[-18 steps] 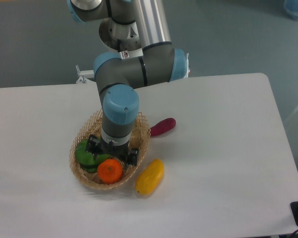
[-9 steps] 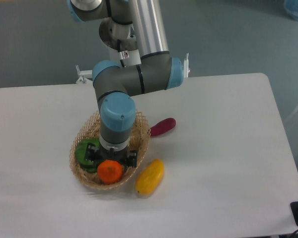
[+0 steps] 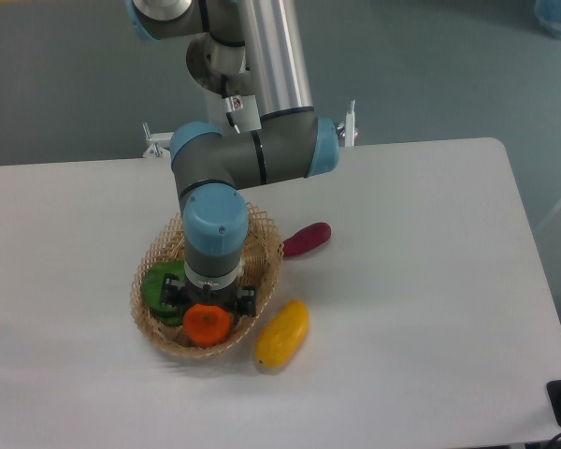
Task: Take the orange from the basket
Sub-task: 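Lower the gripper around the orange and close the fingers on it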
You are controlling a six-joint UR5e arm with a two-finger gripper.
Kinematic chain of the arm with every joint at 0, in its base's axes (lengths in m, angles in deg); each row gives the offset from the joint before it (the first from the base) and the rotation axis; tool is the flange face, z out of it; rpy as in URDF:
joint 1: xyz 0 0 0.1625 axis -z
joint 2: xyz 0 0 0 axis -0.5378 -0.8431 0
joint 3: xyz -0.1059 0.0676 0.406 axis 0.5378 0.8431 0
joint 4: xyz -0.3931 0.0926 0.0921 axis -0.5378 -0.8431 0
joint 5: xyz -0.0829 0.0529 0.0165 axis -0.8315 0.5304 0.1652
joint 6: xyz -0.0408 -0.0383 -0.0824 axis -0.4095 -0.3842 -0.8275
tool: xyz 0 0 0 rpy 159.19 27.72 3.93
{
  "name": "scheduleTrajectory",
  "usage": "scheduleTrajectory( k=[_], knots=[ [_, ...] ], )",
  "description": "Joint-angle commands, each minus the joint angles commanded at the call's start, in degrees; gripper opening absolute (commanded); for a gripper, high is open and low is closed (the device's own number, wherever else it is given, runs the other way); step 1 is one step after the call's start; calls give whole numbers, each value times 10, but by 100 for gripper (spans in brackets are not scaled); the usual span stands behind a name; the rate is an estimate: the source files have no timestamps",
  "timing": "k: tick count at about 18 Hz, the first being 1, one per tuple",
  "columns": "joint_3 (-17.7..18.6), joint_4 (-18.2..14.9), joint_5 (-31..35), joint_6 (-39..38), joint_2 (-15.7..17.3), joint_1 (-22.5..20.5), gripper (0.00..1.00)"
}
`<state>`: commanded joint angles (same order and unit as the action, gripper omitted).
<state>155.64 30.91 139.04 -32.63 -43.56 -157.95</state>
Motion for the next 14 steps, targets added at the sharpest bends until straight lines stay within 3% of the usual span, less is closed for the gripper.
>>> scheduleTrajectory(
  k=[14],
  knots=[
    [-9, 11, 24, 2, -23, 13, 100]
  ],
)
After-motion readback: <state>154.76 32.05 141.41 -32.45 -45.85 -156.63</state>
